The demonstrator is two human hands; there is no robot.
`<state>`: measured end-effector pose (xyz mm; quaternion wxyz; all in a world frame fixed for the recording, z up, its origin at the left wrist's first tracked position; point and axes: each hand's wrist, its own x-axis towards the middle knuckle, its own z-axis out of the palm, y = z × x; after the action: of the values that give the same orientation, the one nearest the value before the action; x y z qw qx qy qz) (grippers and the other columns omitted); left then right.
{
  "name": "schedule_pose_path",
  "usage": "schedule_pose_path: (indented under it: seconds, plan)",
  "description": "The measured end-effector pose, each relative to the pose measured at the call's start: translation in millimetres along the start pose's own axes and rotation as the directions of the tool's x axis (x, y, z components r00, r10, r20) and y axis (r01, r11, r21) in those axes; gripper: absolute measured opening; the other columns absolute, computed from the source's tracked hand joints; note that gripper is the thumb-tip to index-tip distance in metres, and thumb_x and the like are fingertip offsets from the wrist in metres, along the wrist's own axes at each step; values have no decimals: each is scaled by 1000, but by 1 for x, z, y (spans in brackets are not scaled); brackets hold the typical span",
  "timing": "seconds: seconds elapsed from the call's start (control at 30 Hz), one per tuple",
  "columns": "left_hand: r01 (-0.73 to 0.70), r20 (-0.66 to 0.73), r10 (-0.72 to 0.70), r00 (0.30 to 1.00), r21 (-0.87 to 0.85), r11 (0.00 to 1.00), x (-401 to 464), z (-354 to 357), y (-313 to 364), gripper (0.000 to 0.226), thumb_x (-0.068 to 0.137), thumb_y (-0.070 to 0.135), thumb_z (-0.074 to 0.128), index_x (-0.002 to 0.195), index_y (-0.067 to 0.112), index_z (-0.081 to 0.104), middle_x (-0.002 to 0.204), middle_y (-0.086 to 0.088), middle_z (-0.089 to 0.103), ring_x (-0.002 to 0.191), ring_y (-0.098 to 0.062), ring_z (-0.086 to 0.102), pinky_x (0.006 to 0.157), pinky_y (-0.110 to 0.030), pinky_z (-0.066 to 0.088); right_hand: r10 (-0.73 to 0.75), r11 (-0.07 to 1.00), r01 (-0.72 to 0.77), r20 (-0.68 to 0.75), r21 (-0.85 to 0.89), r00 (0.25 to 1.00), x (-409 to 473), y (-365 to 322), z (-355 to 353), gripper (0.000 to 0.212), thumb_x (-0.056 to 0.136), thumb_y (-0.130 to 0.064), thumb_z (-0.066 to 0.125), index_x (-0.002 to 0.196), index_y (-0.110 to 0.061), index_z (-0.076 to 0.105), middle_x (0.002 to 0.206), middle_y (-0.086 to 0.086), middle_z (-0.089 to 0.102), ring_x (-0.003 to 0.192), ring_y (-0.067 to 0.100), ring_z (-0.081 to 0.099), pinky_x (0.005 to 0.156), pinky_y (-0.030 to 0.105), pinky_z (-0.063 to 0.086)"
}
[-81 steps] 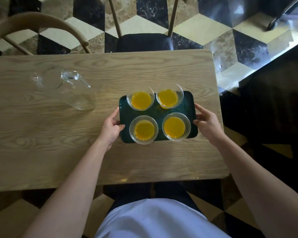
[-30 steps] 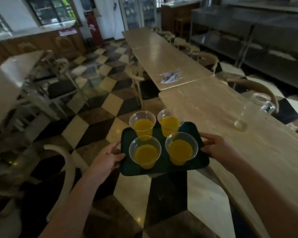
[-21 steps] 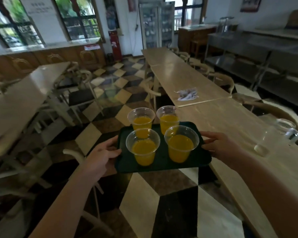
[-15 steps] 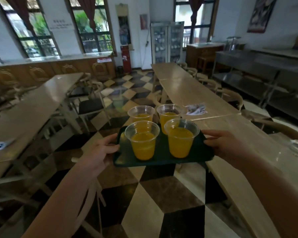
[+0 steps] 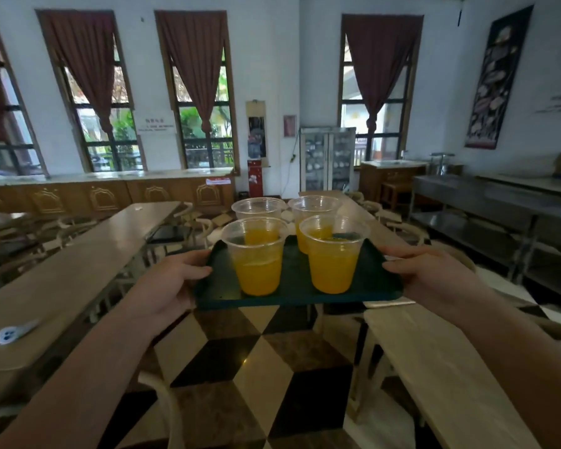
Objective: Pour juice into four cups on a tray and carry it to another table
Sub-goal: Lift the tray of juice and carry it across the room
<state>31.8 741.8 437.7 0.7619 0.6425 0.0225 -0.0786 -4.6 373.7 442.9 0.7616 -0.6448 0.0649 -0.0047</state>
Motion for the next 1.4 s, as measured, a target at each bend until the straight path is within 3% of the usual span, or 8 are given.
schedule_pose_path:
  seconds: [0.17,0.33,0.5,0.63,0.73,1.03,1.23,1.4]
  plan:
    - [-43,-11,43,999,-16,999,1,1,43,33,96,-4,48,120,11,66,119,-11,70,112,-31,67,73,-38,56,-61,998,61,10,-22,998,6,-37,16,37,96,11,43,129,3,58,121,17,64,110,30,61,96,44,49]
    - [-101,-18,102,995,17,995,1,-8,78,35,95,1,52,126,10,66,124,-13,72,113,-29,68,71,-33,59,-71,997,71,53,-8,996,20,-65,32,36,97,5,45,129,-2,59,125,16,63,113,30,61,81,38,52]
    - [-151,-17,151,988,29,988,-4,-13,103,27,98,-2,48,115,6,68,115,-15,73,101,-27,70,71,-33,58,-99,995,97,102,20,990,34,-82,48,32,97,3,45,123,-2,64,131,19,60,120,34,57,82,38,52]
    - [-144,-18,144,989,8,990,1,-27,115,30,97,-2,50,123,2,64,125,-20,68,114,-33,67,80,-39,63,-103,995,103,121,7,987,39,-90,60,30,96,-1,48,116,-5,70,127,18,64,121,33,57,97,41,48]
    - [-129,-10,129,992,-6,992,5,-36,122,30,97,-2,50,124,2,62,127,-22,65,115,-33,65,85,-40,59,-92,996,91,96,16,991,45,-92,68,30,94,-2,52,120,-4,67,128,19,63,119,32,59,95,39,51]
    - [-117,12,118,993,-46,992,42,-53,128,32,95,-5,50,124,0,61,129,-23,64,117,-36,64,73,-39,65,-92,996,89,86,28,992,75,-98,85,29,94,-2,54,121,-5,62,126,20,62,117,35,60,97,44,51]
    - [-91,0,92,996,-82,992,96,-50,130,35,94,-4,52,127,1,62,128,-22,65,116,-33,65,76,-35,64,-98,995,97,95,13,991,127,-97,80,30,94,-4,54,122,-5,64,126,21,63,121,37,58,111,51,40]
    - [-94,-6,94,996,-113,989,153,-38,129,28,96,-4,50,120,0,64,123,-22,67,111,-32,67,74,-33,63,-111,994,109,85,24,990,187,-99,74,31,93,-5,55,122,-3,65,126,21,63,112,32,62,86,38,53]
